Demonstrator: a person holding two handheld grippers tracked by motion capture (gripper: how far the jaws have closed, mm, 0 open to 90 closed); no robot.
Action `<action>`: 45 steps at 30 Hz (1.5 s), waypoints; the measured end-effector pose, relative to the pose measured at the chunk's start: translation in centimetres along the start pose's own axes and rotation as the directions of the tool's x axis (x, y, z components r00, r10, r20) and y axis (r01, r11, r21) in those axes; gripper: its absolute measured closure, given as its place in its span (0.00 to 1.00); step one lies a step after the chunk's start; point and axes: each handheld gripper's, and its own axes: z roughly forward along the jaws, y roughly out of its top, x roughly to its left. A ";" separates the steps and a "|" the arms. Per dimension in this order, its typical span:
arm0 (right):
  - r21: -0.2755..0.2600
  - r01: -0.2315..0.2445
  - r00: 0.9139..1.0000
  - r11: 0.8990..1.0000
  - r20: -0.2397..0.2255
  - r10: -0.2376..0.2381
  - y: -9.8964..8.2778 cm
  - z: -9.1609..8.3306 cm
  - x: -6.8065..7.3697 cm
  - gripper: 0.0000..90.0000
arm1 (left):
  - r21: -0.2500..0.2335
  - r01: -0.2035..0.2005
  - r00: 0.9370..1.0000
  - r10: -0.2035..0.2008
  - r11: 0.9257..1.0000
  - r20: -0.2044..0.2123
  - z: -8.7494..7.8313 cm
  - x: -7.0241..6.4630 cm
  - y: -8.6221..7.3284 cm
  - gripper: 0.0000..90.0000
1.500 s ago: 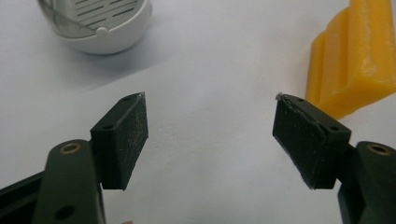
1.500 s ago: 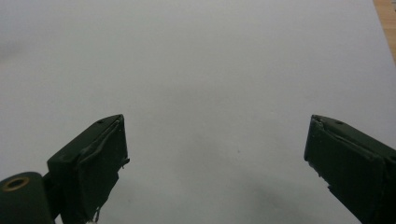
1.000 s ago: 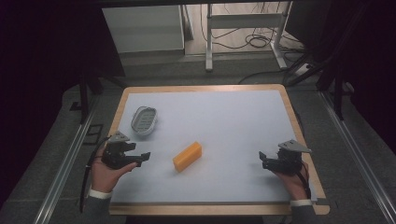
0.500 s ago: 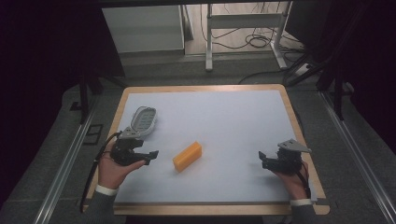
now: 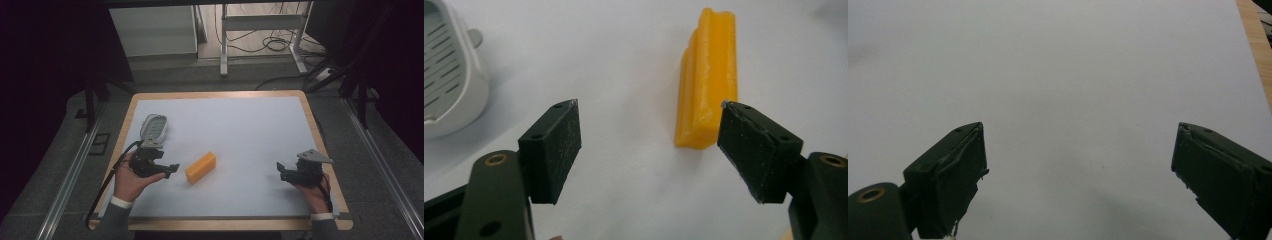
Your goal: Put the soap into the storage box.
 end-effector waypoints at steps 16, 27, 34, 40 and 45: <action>0.000 0.000 1.000 1.000 0.002 0.000 0.0 -0.1 0.0 0.08 | 0.068 -0.060 0.998 0.059 0.996 0.022 2.3 -2.1 2.4 0.28; 0.006 0.004 1.000 1.000 0.010 -0.004 -0.2 0.1 -0.1 0.08 | 0.093 -0.060 0.998 0.056 0.994 0.040 3.5 -2.4 3.1 0.31; 0.006 0.004 1.000 1.000 0.012 -0.005 -0.2 0.1 -0.1 0.08 | 0.110 -0.070 0.997 0.065 0.991 0.052 4.1 -2.8 3.2 0.31; 0.006 0.003 1.000 1.000 0.012 -0.003 -0.2 0.2 -0.1 0.08 | 0.135 -0.078 0.996 0.070 0.988 0.062 4.9 -3.3 3.4 0.33; 0.009 0.002 1.000 1.000 0.011 -0.003 -0.2 0.2 -0.1 0.08 | 0.142 -0.069 0.996 0.059 0.987 0.073 5.5 -3.1 3.6 0.35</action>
